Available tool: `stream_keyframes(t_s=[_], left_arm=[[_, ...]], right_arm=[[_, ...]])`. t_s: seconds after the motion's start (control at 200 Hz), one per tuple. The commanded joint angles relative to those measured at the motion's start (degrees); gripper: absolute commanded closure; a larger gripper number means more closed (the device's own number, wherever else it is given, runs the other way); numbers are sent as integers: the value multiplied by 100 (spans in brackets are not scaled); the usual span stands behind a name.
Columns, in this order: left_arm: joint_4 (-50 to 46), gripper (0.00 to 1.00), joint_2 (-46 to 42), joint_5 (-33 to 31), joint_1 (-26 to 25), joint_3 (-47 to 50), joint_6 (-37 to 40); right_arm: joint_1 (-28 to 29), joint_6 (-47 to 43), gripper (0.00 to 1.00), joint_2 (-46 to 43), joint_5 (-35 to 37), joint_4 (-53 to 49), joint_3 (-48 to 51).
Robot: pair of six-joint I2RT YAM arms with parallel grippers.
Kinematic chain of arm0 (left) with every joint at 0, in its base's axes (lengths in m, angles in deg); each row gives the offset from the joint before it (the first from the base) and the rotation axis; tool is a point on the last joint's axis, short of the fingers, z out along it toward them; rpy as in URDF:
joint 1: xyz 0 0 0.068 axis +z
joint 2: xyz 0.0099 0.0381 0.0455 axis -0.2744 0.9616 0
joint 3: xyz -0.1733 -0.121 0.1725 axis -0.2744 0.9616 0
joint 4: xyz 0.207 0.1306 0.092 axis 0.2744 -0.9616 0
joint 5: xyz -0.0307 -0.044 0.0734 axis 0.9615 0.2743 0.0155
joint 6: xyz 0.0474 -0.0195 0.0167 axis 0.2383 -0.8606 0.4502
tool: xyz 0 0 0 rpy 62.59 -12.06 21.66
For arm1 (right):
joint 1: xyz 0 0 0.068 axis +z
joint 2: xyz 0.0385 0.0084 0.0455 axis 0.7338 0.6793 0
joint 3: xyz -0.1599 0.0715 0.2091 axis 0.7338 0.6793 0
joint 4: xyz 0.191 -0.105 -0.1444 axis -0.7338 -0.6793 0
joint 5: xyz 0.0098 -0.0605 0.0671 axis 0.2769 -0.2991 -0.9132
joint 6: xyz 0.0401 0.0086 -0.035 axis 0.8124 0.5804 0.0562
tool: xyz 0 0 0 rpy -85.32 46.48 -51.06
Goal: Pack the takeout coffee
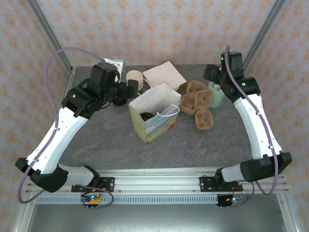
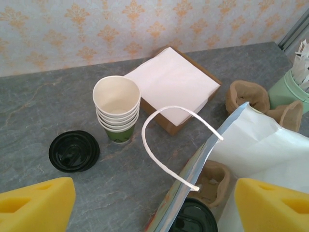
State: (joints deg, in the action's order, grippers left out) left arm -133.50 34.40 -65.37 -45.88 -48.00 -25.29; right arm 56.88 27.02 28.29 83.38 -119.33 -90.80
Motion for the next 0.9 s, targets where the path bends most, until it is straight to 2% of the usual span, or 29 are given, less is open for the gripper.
stream_keyframes(t_s=[0.0, 0.18, 0.43, 0.896], left_arm=[[286, 14, -25, 60, 16, 74, -131], [306, 14, -38, 102, 16, 70, -27], [304, 14, 1, 72, 12, 91, 113], [193, 13, 143, 88, 15, -52, 256]], right_arm=[[-522, -52, 32, 375, -13, -353, -148], [-980, -41, 46, 1141, 19, -226, -680], [-1213, -95, 59, 2211, -134, -188, -1504], [-1309, -193, 63, 3770, -232, -409, -2816]])
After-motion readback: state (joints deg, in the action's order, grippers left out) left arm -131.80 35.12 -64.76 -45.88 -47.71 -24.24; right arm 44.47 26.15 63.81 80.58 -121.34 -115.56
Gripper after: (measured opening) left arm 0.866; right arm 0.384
